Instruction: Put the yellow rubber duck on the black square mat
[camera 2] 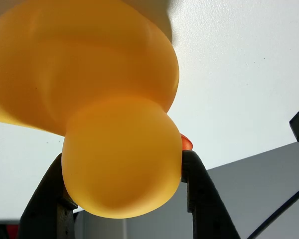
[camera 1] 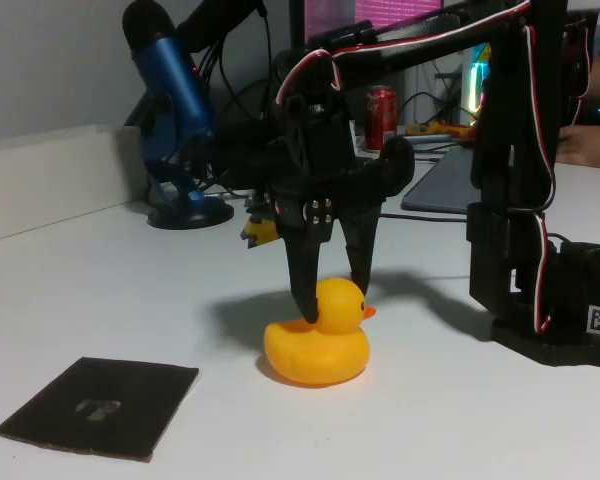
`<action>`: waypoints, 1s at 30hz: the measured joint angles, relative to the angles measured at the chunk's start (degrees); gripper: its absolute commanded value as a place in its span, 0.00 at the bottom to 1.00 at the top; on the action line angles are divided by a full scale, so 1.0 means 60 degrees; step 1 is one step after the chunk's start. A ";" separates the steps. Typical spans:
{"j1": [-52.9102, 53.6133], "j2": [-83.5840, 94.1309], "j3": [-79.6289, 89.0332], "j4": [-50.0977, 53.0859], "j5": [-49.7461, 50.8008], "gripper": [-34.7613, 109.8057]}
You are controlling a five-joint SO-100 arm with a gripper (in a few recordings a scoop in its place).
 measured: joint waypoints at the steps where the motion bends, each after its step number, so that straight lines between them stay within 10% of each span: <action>1: 0.0000 0.0000 0.0000 0.0000 0.0000 0.36; 30: 0.0146 0.2168 -0.2227 0.0132 0.0352 0.36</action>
